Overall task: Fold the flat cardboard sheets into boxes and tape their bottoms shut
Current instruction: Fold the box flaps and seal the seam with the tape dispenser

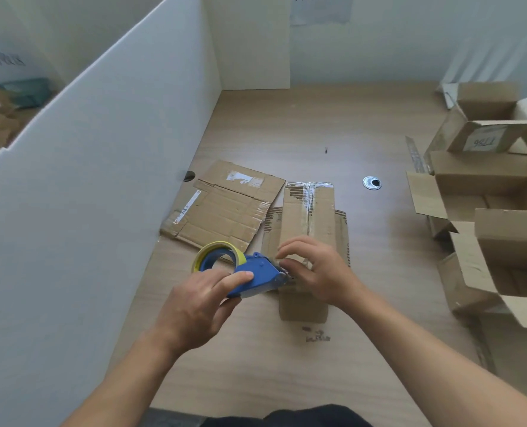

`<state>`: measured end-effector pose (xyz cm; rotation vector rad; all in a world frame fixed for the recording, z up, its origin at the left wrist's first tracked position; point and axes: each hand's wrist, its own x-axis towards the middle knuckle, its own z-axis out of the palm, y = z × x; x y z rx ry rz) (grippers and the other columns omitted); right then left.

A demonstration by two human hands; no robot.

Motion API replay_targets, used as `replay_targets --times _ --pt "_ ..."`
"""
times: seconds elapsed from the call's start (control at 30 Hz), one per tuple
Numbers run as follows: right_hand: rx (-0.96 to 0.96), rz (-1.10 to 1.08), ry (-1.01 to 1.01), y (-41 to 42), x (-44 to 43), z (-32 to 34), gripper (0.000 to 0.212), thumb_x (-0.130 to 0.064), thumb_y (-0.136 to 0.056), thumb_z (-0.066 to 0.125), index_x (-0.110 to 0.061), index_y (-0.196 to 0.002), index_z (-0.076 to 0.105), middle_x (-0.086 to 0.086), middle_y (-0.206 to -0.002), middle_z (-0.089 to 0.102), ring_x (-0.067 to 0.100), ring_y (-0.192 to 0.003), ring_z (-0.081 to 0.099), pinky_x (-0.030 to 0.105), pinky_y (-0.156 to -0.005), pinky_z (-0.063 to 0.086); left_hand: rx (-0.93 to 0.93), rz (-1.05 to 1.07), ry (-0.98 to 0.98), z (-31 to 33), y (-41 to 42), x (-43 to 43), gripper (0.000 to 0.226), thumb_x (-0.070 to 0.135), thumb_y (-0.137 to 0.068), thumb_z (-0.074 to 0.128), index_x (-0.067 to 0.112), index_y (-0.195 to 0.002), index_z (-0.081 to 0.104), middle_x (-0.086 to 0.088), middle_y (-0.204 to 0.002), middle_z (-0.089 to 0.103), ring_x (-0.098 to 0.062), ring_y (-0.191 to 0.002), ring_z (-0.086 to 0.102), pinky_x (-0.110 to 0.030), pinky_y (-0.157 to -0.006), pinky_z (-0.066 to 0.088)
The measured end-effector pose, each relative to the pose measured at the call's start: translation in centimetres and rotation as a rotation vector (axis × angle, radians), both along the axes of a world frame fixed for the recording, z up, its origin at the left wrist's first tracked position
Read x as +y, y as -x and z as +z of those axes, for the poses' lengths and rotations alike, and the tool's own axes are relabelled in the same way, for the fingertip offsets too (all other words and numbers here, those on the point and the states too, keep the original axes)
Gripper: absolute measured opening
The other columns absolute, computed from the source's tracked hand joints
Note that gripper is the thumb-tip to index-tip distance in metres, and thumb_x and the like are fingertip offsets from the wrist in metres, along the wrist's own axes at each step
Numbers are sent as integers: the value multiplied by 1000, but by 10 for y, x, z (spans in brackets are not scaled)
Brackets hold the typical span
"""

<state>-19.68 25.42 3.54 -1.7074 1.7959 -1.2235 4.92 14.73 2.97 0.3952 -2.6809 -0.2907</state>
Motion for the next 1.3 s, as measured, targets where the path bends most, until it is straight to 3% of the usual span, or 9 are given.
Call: replay_targets --times 0.23,0.4,0.57,0.7,0.83,0.93,1.1,1.2,1.3 --pt "-7 -76 -5 -2 -2 -7 2 -12 -88 71 -10 -87 72 -3 -99 66 2 -92 58 6 -83 40 -8 10 -84 -1 0 1 46 30 -92 58 30 -137 45 2 -88 64 -23 -71 59 -38 -57 49" --pt "-22 -116 -128 -4 2 -15 8 -21 -91 69 -14 -87 71 -7 -115 56 -11 -103 49 11 -87 39 3 77 -214 -1 -1 3 53 36 -85 59 38 -136 46 7 -103 72 -19 -84 68 -35 -66 55" --pt "-71 -147 -178 -1 5 -12 8 -21 -91 69 -17 -83 70 -6 -118 49 4 -108 51 29 -90 49 2 119 -271 0 1 2 54 40 -82 58 42 -134 46 11 -114 70 -15 -90 67 -30 -72 55" --pt "-74 -168 -162 0 2 -5 8 -19 -90 70 -17 -82 70 -4 -114 47 11 -109 50 29 -92 47 -3 121 -324 1 3 -2 53 40 -83 57 43 -134 43 11 -116 68 -8 -95 61 -16 -77 43" --pt "-96 -245 -135 14 3 -5 8 -16 -88 73 -16 -80 71 -5 -110 46 17 -104 55 30 -87 51 1 151 -363 0 0 -5 53 43 -84 54 48 -135 39 17 -117 62 -8 -96 58 -21 -75 46" --pt "-135 -326 -164 33 10 -6 8 -15 -88 73 -15 -80 71 -1 -108 47 18 -100 57 15 -82 49 -2 198 -380 -5 -12 -11 54 46 -83 52 48 -135 38 12 -121 65 -14 -96 62 -32 -74 52" --pt "-175 -402 -257 55 32 -17 10 -20 -89 72 -16 -80 70 -4 -105 50 8 -101 55 26 -86 48 -77 236 -453 -2 -28 -20 54 49 -80 51 55 -132 37 42 -121 53 -4 -94 59 -28 -74 51" --pt "-242 -410 -340 56 46 -22 14 -21 -90 69 -18 -77 68 -6 -104 52 0 -100 54 19 -84 42 -164 248 -504 3 -27 -26 57 54 -76 48 61 -131 36 29 -112 63 -5 -87 60 -29 -74 51" --pt "-344 -427 -416 52 52 -34 19 -18 -90 67 -15 -71 64 -3 -99 55 17 -93 59 33 -87 47 -319 236 -511 16 -12 -33 61 58 -70 42 65 -129 32 21 -108 66 -10 -85 60 -30 -77 50"
